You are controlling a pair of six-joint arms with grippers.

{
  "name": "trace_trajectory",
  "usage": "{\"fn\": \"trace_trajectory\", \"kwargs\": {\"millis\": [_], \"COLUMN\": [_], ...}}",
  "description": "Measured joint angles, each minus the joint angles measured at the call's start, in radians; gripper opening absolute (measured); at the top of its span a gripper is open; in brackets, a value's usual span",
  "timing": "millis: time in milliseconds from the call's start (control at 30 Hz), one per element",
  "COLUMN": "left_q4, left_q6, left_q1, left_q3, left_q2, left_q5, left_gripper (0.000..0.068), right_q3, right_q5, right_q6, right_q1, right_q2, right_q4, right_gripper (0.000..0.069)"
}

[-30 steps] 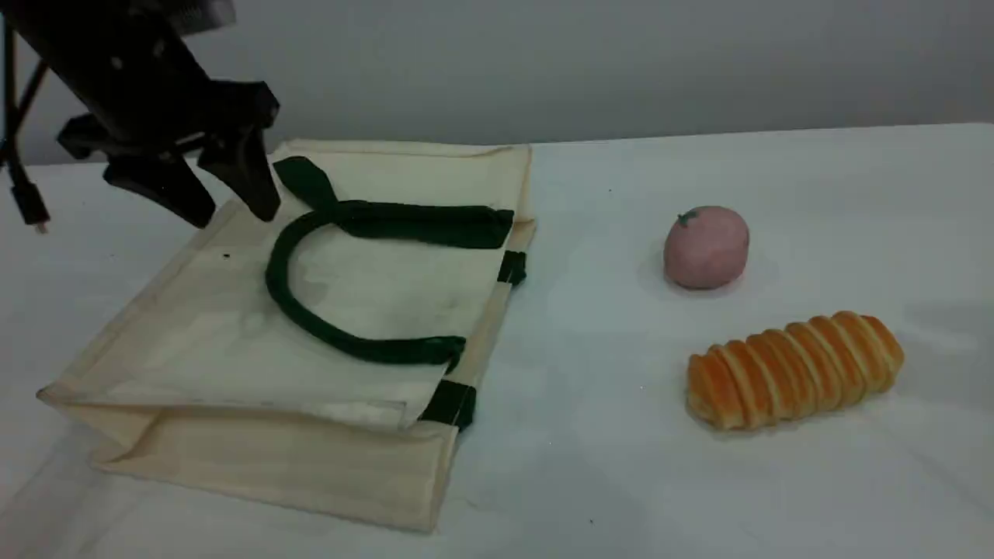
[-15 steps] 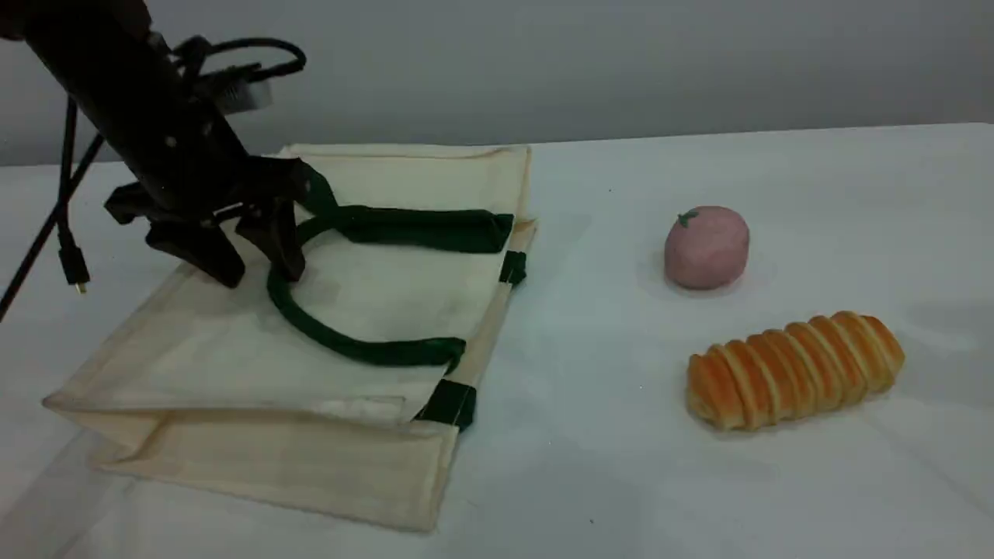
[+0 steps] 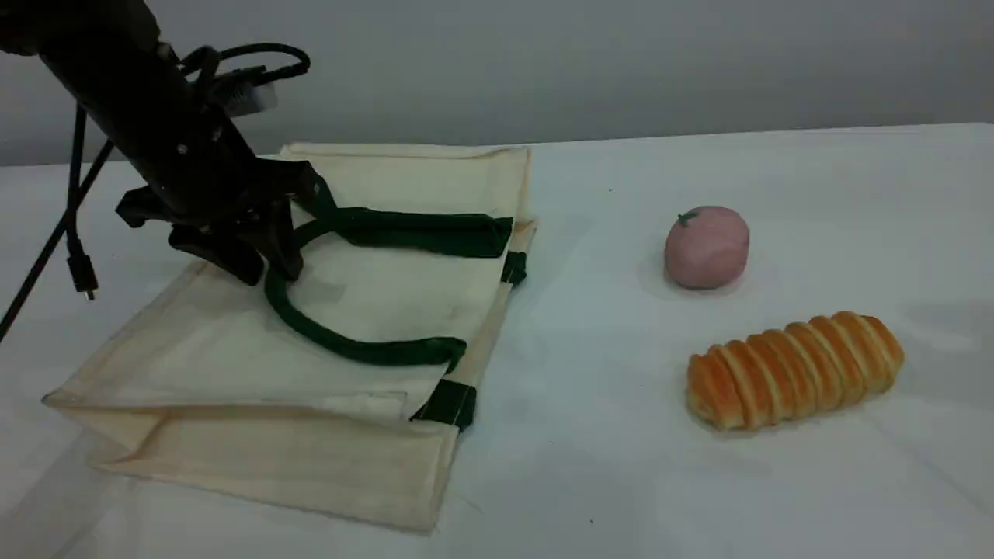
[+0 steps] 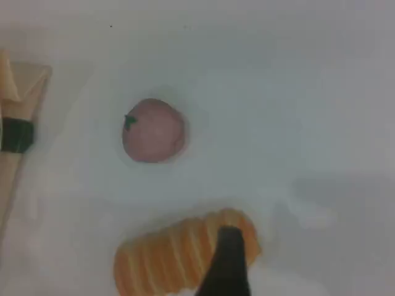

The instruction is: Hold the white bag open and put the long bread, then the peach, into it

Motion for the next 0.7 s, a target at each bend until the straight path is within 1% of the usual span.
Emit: {"fn": "trace_trajectory", "kwargs": {"millis": [133, 167, 333, 400, 500, 600, 700], "left_q4": [-0.001, -0.002, -0.002, -0.002, -0.002, -0.008, -0.032], "left_q6": [0.001, 0.001, 0.010, 0.041, 0.096, 0.149, 0.234], "left_q1": [0.000, 0.000, 0.000, 0.000, 0.001, 0.002, 0.002], "left_q3": [0.000, 0.000, 0.000, -0.012, -0.064, -0.143, -0.229], "left_q2": [0.000, 0.000, -0.001, -0.004, -0.007, -0.008, -0.008], "left_q5": [-0.005, -0.005, -0.005, 0.018, 0.099, 0.216, 0.343], "left_gripper": [0.0125, 0.0106, 0.0101, 0.0101, 0.0101, 0.0101, 0.0101], "right_q3": [0.000, 0.000, 0.000, 0.000, 0.000, 0.000, 0.000], "right_q5": [0.000, 0.000, 0.001, 0.001, 0.001, 0.001, 0.002], "right_q6": [0.000, 0.000, 0.000, 0.000, 0.000, 0.000, -0.009], "right_q1": [0.000, 0.000, 0.000, 0.000, 0.000, 0.000, 0.000], "right_q2": [0.000, 0.000, 0.000, 0.000, 0.000, 0.000, 0.000], "right_q4": [0.000, 0.000, 0.000, 0.000, 0.000, 0.000, 0.000], "right_gripper": [0.0586, 0.0586, 0.0586, 0.0586, 0.0586, 0.0586, 0.0586]}}
